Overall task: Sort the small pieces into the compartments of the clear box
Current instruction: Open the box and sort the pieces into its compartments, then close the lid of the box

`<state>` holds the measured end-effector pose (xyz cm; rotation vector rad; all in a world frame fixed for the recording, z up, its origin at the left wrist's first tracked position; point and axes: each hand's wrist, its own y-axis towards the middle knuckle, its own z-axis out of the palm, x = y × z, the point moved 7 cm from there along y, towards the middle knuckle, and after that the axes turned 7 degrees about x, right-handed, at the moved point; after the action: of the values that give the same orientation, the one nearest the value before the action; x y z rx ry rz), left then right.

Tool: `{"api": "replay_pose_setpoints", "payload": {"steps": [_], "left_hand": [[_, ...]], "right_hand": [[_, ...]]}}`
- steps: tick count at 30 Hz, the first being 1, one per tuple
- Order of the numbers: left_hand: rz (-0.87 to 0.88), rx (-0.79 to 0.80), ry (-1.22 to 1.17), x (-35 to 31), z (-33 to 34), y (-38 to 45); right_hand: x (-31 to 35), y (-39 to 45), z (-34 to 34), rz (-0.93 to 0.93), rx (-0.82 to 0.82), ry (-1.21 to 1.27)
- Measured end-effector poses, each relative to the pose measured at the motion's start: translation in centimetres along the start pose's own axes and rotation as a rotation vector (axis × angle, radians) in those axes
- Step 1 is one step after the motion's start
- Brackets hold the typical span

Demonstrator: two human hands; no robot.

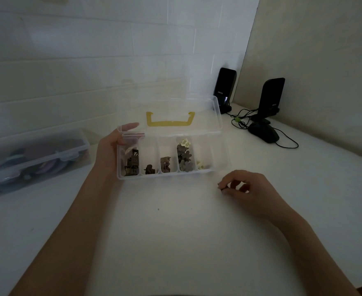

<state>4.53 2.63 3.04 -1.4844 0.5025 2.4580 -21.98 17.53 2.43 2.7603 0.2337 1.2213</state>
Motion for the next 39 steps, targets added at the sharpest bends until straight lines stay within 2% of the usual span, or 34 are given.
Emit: {"api": "replay_pose_setpoints", "payload": {"steps": [6, 12, 20, 23, 30, 36, 39], "left_hand": [[-0.014, -0.052, 0.05, 0.0, -0.5, 0.0], [-0.003, -0.063, 0.093, 0.0, -0.3, -0.1], [0.004, -0.025, 0.042, -0.1, 0.0, 0.0], [0.004, -0.017, 0.058, -0.1, 0.1, 0.1], [0.002, -0.041, 0.09, 0.0, -0.6, 0.5], [0.014, -0.06, 0.088, 0.4, -1.0, 0.7], [0.026, -0.083, 0.081, 0.8, -1.2, 0.8]], "right_hand": [[0.8, 0.0, -1.0, -0.081, -0.11, 0.065], [2.1, 1.3, -3.1, -0.144, -0.361, 0.054], [2.3, 4.1, -2.5, -0.146, -0.345, -0.19], [1.8, 4.2, -2.5, -0.149, -0.351, -0.193], [1.2, 4.6, -2.8, -0.137, -0.432, -0.006], [0.1, 8.2, -0.9, 0.02, -0.24, 0.342], [-0.2, 9.3, -0.3, 0.073, -0.262, 0.507]]}}
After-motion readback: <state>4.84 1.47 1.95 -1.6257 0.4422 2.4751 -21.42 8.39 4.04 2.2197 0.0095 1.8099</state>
